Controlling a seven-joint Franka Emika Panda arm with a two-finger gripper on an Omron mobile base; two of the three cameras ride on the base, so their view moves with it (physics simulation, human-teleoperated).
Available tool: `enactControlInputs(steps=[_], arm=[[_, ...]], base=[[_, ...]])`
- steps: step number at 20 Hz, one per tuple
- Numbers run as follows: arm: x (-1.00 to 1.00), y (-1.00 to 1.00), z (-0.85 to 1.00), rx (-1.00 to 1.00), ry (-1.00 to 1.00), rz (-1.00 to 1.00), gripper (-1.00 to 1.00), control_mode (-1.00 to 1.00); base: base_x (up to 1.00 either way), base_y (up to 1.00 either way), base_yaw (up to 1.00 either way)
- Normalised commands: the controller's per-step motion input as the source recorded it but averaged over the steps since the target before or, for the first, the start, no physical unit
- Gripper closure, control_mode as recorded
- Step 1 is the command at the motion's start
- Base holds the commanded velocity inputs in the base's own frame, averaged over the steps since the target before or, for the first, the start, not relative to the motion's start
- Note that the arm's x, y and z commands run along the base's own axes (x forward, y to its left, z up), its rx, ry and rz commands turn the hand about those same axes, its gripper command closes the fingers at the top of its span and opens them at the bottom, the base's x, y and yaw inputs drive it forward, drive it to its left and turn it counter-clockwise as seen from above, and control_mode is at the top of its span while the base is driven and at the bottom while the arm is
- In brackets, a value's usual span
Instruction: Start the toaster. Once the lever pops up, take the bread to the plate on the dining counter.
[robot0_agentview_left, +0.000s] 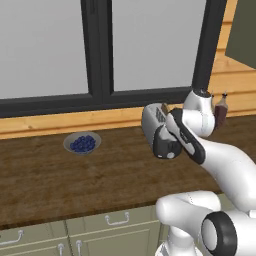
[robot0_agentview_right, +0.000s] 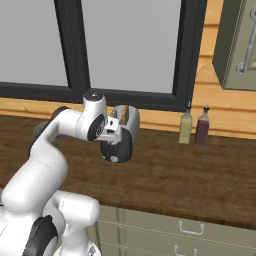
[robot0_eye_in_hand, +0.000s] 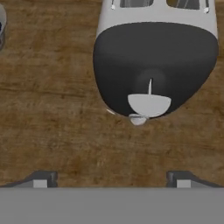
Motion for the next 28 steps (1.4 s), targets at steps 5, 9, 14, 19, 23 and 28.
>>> enactControlInputs(steps=[5, 9, 14, 19, 23, 28], arm=[[0.46, 0.00, -0.21, 0.00, 0.00, 0.03, -1.00, -1.00], [0.41, 0.00, -0.20, 0.00, 0.00, 0.02, -1.00, -1.00], [0.36, 0.00, -0.25, 0.00, 0.00, 0.02, -1.00, -1.00], [0.31, 0.00, -0.23, 0.00, 0.00, 0.01, -1.00, -1.00], [0.11, 0.00, -0.22, 0.00, 0.00, 0.00, -1.00, -1.00], [-0.21, 0.00, -0.40, 0.00, -0.03, 0.00, -1.00, -1.00]], base=[[0.00, 0.00, 0.00], [0.00, 0.00, 0.00], [0.00, 0.00, 0.00], [0.00, 0.00, 0.00], [0.00, 0.00, 0.00], [0.00, 0.00, 0.00]])
